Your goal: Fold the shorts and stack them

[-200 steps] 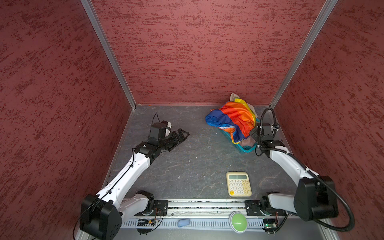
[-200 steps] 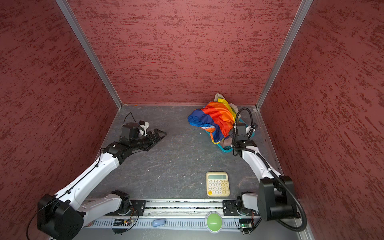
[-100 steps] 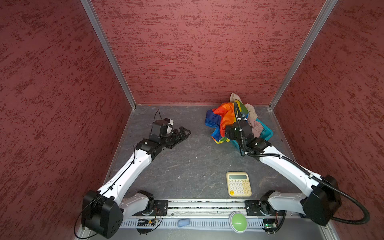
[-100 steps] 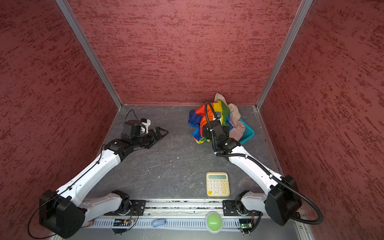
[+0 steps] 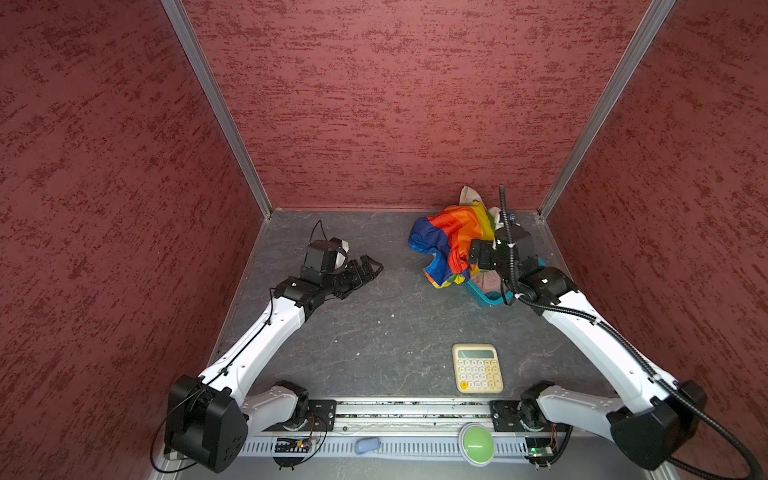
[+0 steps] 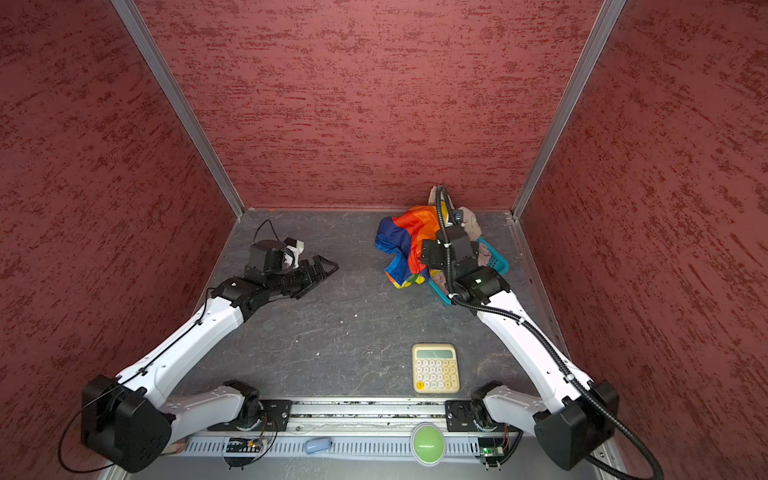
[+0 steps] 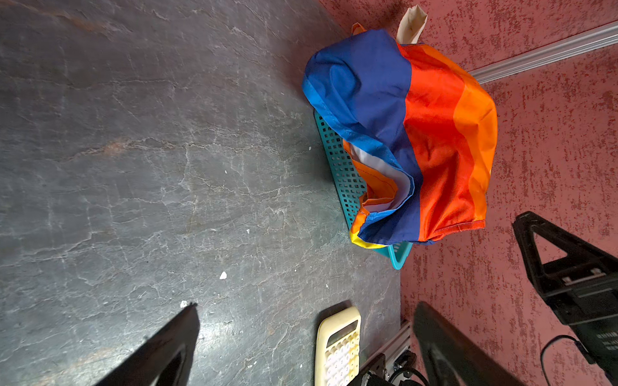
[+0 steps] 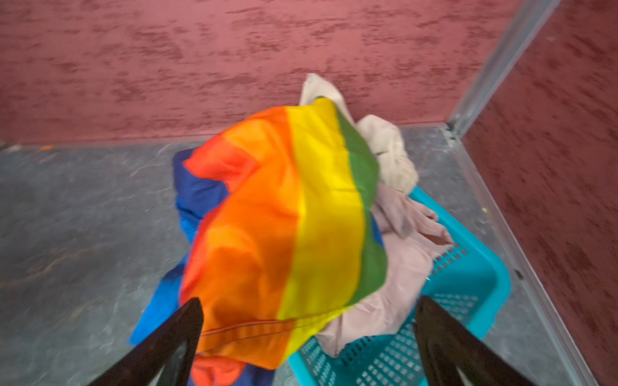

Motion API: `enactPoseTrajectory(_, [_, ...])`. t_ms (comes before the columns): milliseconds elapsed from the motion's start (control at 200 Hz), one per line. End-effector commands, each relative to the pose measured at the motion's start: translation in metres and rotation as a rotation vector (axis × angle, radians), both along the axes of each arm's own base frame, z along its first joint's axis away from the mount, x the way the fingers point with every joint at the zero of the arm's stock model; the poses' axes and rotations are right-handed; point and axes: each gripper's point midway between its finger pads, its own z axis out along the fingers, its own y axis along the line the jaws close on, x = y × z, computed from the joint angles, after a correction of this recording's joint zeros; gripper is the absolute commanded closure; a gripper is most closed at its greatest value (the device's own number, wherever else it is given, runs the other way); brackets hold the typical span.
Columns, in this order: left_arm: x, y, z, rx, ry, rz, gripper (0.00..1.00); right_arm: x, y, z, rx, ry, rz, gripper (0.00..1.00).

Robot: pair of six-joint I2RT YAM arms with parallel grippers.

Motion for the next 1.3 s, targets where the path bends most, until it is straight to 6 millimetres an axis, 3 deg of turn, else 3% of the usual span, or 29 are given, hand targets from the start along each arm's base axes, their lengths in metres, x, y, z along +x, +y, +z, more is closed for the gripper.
enactPoseTrajectory(0, [0.003,-0.011,0.011,-0.025,-0.020,-0.033,0.01,0.000,0.052,-0.073,-0.105,0.182,0.207,0.03])
enactPoseTrajectory(140, [0.001,-0.012,0.010,-0.007,-0.016,-0.037,0.01,0.013,0.065,-0.137,-0.157,0.291,0.242,0.11])
enactPoseTrajectory(301, [-0.003,-0.013,0.006,-0.008,-0.005,-0.042,0.01,0.036,0.035,-0.188,-0.215,0.386,0.155,0.19])
enactPoseTrajectory(446, [-0.004,-0.015,0.004,-0.005,0.004,-0.047,0.01,0.047,0.023,-0.206,-0.200,0.412,0.159,0.37])
enactPoseTrajectory(546, [-0.003,-0.018,0.004,-0.004,0.006,-0.051,0.00,0.057,0.016,-0.211,-0.194,0.407,0.158,0.57])
enactPoseTrajectory(626, [-0.001,-0.023,0.004,-0.007,0.010,-0.058,0.01,0.069,-0.002,-0.212,-0.194,0.401,0.128,0.74])
enactPoseTrajectory(751, [0.003,-0.034,0.004,-0.006,0.015,-0.076,0.00,0.093,-0.040,-0.210,-0.182,0.391,0.054,0.91])
enactPoseTrajectory(837, [0.005,-0.043,0.002,-0.003,0.025,-0.093,0.01,0.109,-0.063,-0.207,-0.187,0.381,0.016,0.92])
enactPoseTrajectory(1137, [0.018,-0.064,-0.003,0.013,0.051,-0.114,0.01,0.138,-0.085,-0.208,-0.251,0.357,0.075,0.90])
enactPoseTrajectory(1192, [0.021,-0.067,-0.004,0.008,0.059,-0.110,0.01,0.138,-0.081,-0.204,-0.232,0.352,0.092,0.79])
enactPoseTrajectory(1232, [0.025,-0.070,-0.001,0.002,0.055,-0.108,0.01,0.136,-0.076,-0.194,-0.193,0.333,0.096,0.56])
enactPoseTrajectory(1292, [0.029,-0.074,0.005,-0.007,0.036,-0.109,0.01,0.132,-0.072,-0.169,-0.148,0.273,0.092,0.40])
